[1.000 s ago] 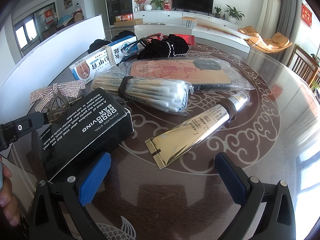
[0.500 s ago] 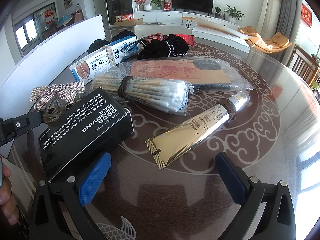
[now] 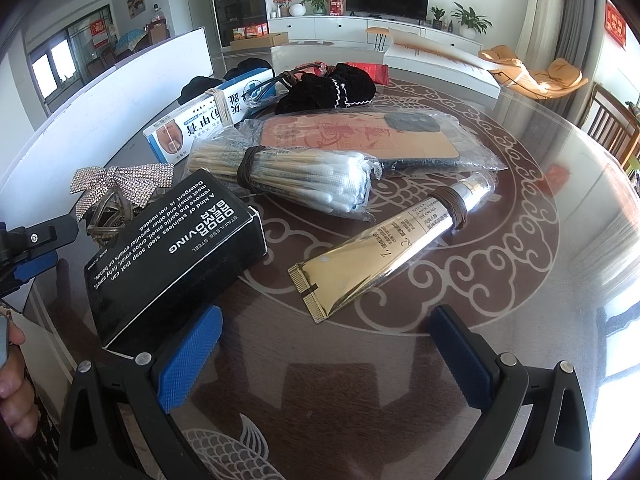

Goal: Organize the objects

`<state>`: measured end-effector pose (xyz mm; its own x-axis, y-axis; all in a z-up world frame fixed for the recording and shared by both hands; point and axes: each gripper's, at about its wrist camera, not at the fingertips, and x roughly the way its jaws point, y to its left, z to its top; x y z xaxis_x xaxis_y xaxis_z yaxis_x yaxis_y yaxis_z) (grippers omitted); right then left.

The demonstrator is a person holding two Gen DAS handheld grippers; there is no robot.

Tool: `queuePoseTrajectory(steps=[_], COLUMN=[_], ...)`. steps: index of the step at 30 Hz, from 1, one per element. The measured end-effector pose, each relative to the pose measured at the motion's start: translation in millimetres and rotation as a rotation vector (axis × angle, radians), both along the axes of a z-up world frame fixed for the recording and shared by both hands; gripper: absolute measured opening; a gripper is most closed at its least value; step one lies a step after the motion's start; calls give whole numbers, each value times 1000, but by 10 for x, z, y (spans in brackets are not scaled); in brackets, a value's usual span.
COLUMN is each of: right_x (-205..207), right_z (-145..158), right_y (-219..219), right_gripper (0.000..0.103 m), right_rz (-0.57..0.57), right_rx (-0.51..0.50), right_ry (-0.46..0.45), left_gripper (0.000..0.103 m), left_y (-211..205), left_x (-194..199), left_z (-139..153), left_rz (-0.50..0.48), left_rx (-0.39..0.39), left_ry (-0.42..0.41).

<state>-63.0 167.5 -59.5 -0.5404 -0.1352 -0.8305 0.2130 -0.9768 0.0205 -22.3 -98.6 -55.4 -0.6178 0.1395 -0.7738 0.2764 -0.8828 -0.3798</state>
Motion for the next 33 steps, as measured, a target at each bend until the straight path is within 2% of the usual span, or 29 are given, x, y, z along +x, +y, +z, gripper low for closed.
queuePoseTrajectory(steps=[3, 6, 8, 11, 14, 17, 23, 33], right_x=[130, 111, -10, -190, -279, -277, -222, -120], right_z=[230, 417, 397, 278, 197, 148, 105, 53], right_y=[124, -20, -220, -441, -625, -758, -686, -828], right_gripper=[103, 103, 103, 103, 103, 102, 102, 102], right_rz=[-63, -30, 3, -4, 19, 61, 65, 141], right_rx=[-88, -180, -206, -242, -273, -250, -255, -102], right_ry=[16, -4, -57, -109, -154, -158, -175, -133], left_gripper=[103, 103, 103, 103, 103, 103, 103, 103], left_y=[-103, -67, -2, 26, -1, -31, -5, 10], left_x=[84, 78, 65, 116, 141, 131, 117, 103], left_z=[58, 95, 126, 217, 238, 223, 213, 201], left_rz=[41, 27, 8, 17, 31, 40, 37, 36], left_rx=[34, 15, -24, -82, -86, -76, -85, -91], left_ry=[49, 63, 68, 105, 117, 114, 111, 106])
